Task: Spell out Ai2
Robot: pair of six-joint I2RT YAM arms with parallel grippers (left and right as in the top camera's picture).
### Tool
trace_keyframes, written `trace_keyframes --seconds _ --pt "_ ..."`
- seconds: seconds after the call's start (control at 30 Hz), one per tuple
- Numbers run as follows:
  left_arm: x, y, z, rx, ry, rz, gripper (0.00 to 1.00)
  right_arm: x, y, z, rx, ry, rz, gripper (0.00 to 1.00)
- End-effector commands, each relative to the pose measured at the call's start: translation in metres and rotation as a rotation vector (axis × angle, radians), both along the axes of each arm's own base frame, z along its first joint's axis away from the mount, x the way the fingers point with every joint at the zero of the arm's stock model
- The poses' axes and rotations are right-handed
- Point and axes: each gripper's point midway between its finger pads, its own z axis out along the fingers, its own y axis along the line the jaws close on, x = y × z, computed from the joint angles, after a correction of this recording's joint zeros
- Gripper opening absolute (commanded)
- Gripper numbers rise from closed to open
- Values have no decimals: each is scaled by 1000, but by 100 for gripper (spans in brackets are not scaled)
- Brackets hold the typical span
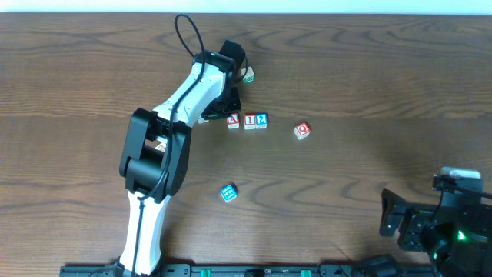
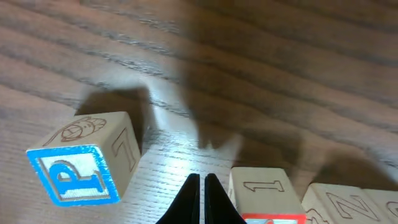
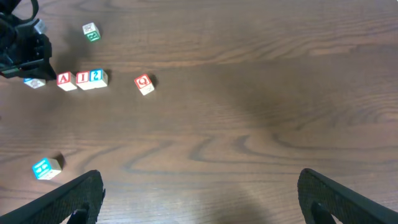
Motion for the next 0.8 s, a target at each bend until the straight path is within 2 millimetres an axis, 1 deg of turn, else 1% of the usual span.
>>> trace_keyframes --seconds 0.0,0.23,0.77 --pt "-2 0 -7 0 15 -23 6 0 -3 0 -13 -2 -9 99" --pt "-3 -5 -7 -30 21 -25 6 0 -3 0 -13 -3 -9 99" --pt "-6 -20 -7 -34 12 -65 6 0 -3 0 -13 -3 -9 99"
